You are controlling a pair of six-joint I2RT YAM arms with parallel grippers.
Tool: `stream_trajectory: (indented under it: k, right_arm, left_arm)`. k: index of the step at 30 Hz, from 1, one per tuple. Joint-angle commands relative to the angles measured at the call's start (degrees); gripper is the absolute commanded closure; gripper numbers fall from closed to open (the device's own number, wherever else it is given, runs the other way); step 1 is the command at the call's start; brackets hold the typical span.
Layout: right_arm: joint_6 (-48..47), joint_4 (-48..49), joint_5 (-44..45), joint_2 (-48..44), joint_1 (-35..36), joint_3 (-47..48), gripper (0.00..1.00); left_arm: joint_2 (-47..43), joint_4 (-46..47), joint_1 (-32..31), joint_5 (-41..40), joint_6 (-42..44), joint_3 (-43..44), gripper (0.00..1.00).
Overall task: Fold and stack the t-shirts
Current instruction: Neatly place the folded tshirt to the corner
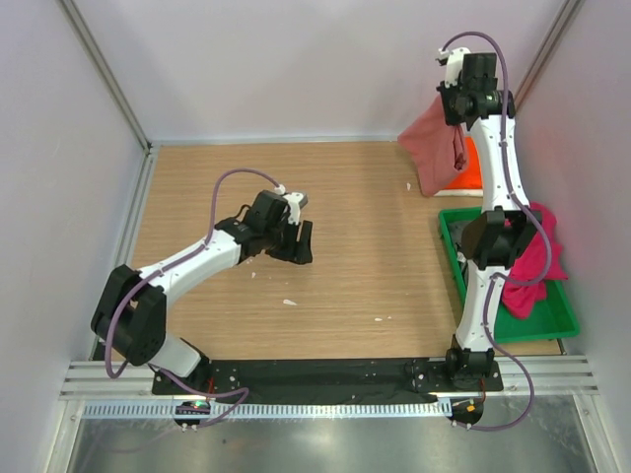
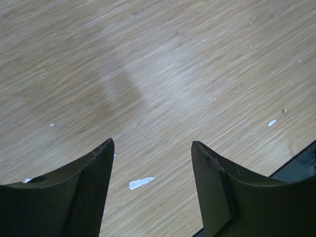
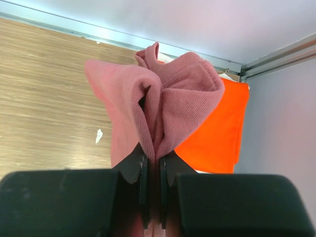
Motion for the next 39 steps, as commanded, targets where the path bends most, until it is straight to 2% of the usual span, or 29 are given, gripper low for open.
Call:
stream_trajectory:
  k: [1,9,24,39]
  right_arm:
    - [-1.38,5.12,-0.46,0.73,-1.85,1.09,0.99]
    - [-2.0,10.03,-1.34,4.6,-5.8,-0.14,0.99]
    - [-0.94,20.05,-6.44,16.11,-13.37,3.46,0.99]
    - [0.81,27.62,-5.47,19.89,-17.76,3.11,0.99]
  left_arm:
    - [0.75,0.35,0.27,1.3,-0.13,2.23,0.35]
    - [2.94,-0.61,0.36,1.83,-0.66,3.64,0.35]
    - [9.71,-5.45,0.36,1.83,-0.66,9.7,0.36]
    - [13.14,-5.36,0.27,2.09,-4.79,12.08,0.37]
